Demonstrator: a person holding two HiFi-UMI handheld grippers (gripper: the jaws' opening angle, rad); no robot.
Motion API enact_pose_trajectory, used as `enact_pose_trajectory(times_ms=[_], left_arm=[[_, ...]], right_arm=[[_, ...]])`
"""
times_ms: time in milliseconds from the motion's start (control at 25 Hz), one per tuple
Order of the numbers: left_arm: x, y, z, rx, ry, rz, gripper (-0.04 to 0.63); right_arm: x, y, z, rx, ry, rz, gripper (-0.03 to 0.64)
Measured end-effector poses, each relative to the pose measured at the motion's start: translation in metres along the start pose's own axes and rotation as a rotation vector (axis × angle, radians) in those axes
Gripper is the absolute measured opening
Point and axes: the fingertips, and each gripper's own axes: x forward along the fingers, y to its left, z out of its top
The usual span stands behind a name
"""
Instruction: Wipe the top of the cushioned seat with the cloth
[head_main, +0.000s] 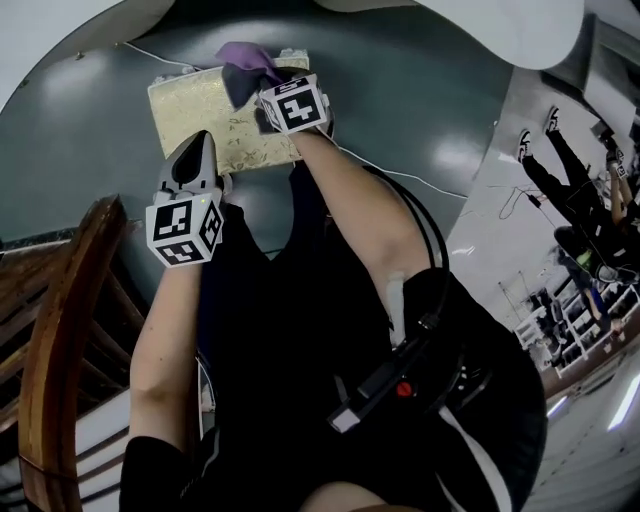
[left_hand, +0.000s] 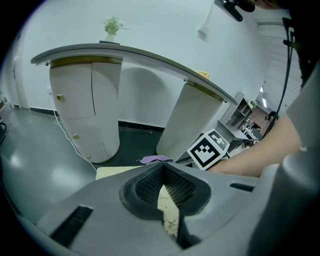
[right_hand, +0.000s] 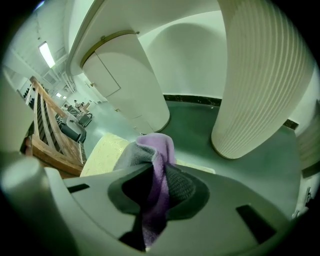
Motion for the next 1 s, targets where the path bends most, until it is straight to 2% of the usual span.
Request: enact_pose_trajectory(times_ms=[200,360,480,640,720,840,1000], left_arm=[[0.007,-0.022,0.006,0.024,0.006,-0.023,0.003],[0.008,-0.032,0.007,0.034,0.005,-0.042,0.004],[0.001,-0.028,0.001,0.036,0.007,-0.044,0.005],[-0.013,-0.016,-0.005,-0.026,0.008,-0.048,0.005],[-0.026,-0.003,-0.008,-0.014,0.009,-0.057,0.005],[-0.052,0.036,-0.013,0.015,0.019,-0.046,0.005],[-0.092,0.1,-0.018,-0.006,0.005,0.001,0.005]], right_arm=[[-0.019,-0.033,-0.01,-0.011,0.025,-0.046,0.077],[-0.031,-0.068,-0.028,0.042,0.091,-0.125,0.078],[-0.046,-0.062,-0.031,0.04,0.125,-0.132,0.078],[-0.069,-0.028,-0.007,-0.044,0.021,-0.109,0.078],[-0.075,0.002,0.002,-0.045,-0.019,-0.089,0.078],[-0.069,0.058,0.015,-0.047,-0.049,-0.056,0.079],[-0.043,0.144,0.033,-0.112,-0.046,0.015,0.078]])
